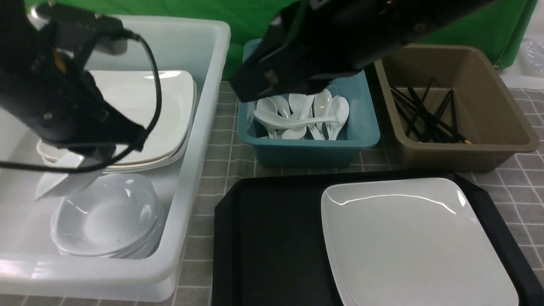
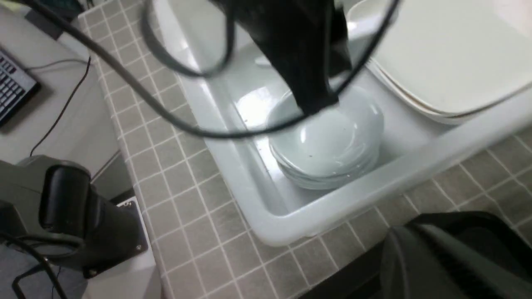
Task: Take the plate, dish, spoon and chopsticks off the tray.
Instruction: Use the left arm to put the small plate into the large storage box on the left, then use the left arm to grab a plate from the dinner plate
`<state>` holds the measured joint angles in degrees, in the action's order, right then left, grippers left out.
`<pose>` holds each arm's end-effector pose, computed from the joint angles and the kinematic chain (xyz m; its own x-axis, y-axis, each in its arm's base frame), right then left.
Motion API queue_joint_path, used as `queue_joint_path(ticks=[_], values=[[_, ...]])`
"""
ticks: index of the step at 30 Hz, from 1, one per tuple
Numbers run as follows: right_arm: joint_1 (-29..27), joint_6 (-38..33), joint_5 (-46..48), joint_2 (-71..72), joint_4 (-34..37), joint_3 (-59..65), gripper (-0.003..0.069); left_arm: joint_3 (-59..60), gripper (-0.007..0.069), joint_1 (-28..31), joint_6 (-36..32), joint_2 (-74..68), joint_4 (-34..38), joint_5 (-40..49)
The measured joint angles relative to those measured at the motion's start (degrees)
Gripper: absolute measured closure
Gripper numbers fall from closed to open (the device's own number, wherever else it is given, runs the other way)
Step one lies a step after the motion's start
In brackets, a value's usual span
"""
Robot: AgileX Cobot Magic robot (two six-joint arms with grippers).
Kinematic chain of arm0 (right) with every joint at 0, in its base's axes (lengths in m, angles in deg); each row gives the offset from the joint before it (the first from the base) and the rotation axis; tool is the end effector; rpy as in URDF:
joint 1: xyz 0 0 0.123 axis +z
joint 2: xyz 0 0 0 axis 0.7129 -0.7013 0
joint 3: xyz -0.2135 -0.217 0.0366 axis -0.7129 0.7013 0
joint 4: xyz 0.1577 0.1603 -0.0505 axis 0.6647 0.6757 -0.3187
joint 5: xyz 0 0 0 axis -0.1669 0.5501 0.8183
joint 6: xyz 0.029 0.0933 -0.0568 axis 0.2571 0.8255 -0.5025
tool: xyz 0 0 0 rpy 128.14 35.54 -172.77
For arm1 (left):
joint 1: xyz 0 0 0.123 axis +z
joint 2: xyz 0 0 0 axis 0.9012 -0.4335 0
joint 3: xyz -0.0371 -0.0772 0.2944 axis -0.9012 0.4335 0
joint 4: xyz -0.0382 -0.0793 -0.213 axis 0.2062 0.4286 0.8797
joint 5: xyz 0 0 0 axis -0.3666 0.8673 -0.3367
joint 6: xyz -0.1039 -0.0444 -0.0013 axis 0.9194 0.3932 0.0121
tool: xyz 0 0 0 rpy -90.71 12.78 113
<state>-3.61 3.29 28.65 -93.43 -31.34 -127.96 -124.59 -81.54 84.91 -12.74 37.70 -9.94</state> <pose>0.2326 0.2681 0.4487 -0.3935 -0.4236 -0.8159 -0.8730 0.4502 0.1873 0.2517 -0.0651 0.3250 -0.8544 0.3025 -0.4226 0.2809 0.9529 0.1141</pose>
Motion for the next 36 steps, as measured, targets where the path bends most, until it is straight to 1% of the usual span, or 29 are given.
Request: queue_joint_path(ticks=[4, 6, 8, 11, 14, 15, 16, 19, 22, 24, 25, 26, 27, 28, 29, 31, 33, 35, 36], values=[[0.6, 0.0, 2.2, -3.8, -0.3, -3.9, 0.0632, 7.1, 0.0593, 0.1, -0.5, 0.0, 0.9, -9.9], [0.6, 0.0, 3.0, -4.1, -0.4, -4.7, 0.0632, 8.7, 0.0572, 0.1, -0.6, 0.0, 0.6, -12.6], [0.6, 0.0, 3.3, -4.1, -0.5, -5.1, 0.0632, 9.3, 0.0519, 0.1, -0.6, 0.0, 0.6, -13.4], [0.6, 0.0, 4.1, -4.1, -1.9, -5.3, 0.0632, 9.3, 0.0378, 0.1, -0.6, 0.1, 0.7, -12.9], [0.6, 0.0, 5.4, -4.1, -4.2, -5.3, 0.0632, 8.6, 0.0225, 0.1, -0.6, 0.8, 0.8, -9.2], [0.5, 0.0, 6.0, -4.1, -5.0, -5.3, 0.0632, 8.2, 0.0193, 0.1, -0.6, 1.0, 0.9, -8.2], [0.4, 0.0, 6.4, -4.1, -5.6, -5.3, 0.0631, 7.2, 0.0146, 0.1, -0.6, 1.5, 1.1, -6.7], [-0.6, 0.0, 7.2, -3.7, -6.2, -5.3, 0.0630, 4.2, 0.0064, 0.1, -0.7, 3.0, 3.2, -3.1], [-2.3, 0.0, 7.4, -2.5, -6.6, -5.3, 0.0627, 1.3, 0.0033, 0.1, -0.7, 4.9, 6.4, -1.0], [-3.9, 0.1, 7.9, -1.5, -7.4, -5.3, 0.0624, 0.3, 0.0036, 0.1, -0.7, 5.9, 8.7, -0.8], [-5.3, 0.6, 8.7, -0.4, -8.7, -5.3, 0.0623, -0.2, 0.0054, 0.1, -1.0, 6.6, 11.6, -1.5], [-5.8, 0.6, 8.8, -0.1, -8.9, -5.3, 0.0623, -0.2, 0.0059, 0.1, -1.2, 6.8, 12.6, -1.6], [-7.8, 1.4, 10.8, 1.1, -11.4, -5.3, 0.0624, -0.5, 0.0120, -0.6, -2.2, 6.9, 15.6, -2.8], [-9.2, 2.6, 10.9, 2.2, -13.6, -5.1, 0.0624, -0.6, 0.0197, -2.1, -2.2, 6.5, 17.7, -3.8], [-9.5, 2.8, 10.9, 2.4, -13.6, -5.0, 0.0624, -0.6, 0.0213, -2.4, -1.8, 6.4, 17.9, -3.9], [-14.1, 5.9, 10.9, 5.6, -18.8, -2.7, 0.0624, -1.7, 0.0463, -7.0, -0.2, 3.9, 19.8, -4.2], [-17.0, 6.9, 10.9, 8.8, -20.3, 1.0, 0.0623, -3.3, 0.0568, -11.5, 0.0, 0.3, 20.1, -4.8], [-19.6, 7.3, 10.9, 12.0, -21.1, 5.5, 0.0623, -5.5, 0.0603, -15.0, 0.1, -3.8, 20.5, -5.3], [-20.2, 7.3, 10.9, 12.8, -21.1, 6.0, 0.0623, -5.8, 0.0605, -15.4, 0.1, -4.3, 20.6, -5.3]])
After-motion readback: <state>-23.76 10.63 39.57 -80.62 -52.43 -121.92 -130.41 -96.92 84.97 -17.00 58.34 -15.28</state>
